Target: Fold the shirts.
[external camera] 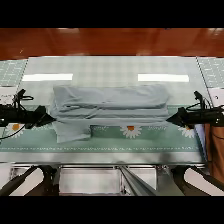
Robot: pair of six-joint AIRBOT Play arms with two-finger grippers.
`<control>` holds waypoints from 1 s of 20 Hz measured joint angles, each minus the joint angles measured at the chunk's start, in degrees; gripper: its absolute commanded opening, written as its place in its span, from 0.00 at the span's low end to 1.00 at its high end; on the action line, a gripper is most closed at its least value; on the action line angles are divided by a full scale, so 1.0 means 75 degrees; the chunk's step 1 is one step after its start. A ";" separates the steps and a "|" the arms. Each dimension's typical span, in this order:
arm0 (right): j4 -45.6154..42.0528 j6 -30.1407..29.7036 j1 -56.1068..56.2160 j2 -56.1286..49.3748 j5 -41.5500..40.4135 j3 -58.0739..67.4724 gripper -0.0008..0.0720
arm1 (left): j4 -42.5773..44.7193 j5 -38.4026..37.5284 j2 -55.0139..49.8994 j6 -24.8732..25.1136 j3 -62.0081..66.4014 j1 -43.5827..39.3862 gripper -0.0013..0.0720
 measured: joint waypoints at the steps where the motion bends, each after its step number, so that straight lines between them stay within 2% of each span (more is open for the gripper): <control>1: 0.0236 -0.0085 -0.0006 -0.0064 0.0052 0.0163 0.05 | -0.0079 0.0108 -0.0076 0.0020 0.0099 -0.0032 0.04; 11: 0.1445 -0.0396 0.0189 -0.1346 -0.0198 0.1620 0.05 | -0.0874 0.1343 -0.2104 0.0038 0.1973 -0.1046 0.04; 20: 0.1504 -0.0079 0.0717 -0.2664 -0.0796 0.2938 0.05 | -0.0933 0.1437 -0.3981 -0.0131 0.4115 -0.1285 0.04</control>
